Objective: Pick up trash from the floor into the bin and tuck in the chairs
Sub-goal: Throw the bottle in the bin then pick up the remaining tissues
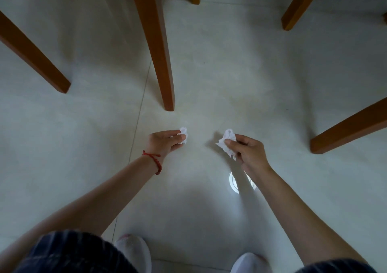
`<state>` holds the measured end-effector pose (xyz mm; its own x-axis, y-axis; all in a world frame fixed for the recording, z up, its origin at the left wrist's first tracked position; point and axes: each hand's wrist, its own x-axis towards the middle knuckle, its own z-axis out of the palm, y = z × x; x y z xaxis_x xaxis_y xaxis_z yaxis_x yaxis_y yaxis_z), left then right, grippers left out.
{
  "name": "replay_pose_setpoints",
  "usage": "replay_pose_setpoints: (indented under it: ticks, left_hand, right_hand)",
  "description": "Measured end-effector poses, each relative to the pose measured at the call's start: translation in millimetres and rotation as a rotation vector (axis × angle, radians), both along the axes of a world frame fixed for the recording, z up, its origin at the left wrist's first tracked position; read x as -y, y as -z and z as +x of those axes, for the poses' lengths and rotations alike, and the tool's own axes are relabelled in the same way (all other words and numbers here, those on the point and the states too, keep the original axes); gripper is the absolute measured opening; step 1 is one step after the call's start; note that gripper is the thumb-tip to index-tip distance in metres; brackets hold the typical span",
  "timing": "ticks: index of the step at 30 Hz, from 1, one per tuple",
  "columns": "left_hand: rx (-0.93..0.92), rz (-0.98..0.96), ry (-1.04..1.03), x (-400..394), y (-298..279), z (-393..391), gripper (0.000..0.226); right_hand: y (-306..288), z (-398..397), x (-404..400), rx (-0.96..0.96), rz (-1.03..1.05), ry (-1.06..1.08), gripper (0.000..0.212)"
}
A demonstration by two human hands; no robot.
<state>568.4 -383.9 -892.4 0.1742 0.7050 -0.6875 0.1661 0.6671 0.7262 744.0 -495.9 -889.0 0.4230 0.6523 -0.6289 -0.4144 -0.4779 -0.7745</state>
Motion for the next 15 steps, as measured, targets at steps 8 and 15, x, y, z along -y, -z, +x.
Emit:
replay_pose_setpoints:
  ticks: [8,15]
  left_hand:
    - [0.064,-0.053,-0.018,11,-78,-2,0.023]
    - [0.077,-0.073,-0.019,25,-161,0,0.012]
  right_hand:
    - [-74,6,14,-0.065,-0.057,0.025,0.022]
    - [-160,3,21,-0.105,-0.052,0.033,0.015]
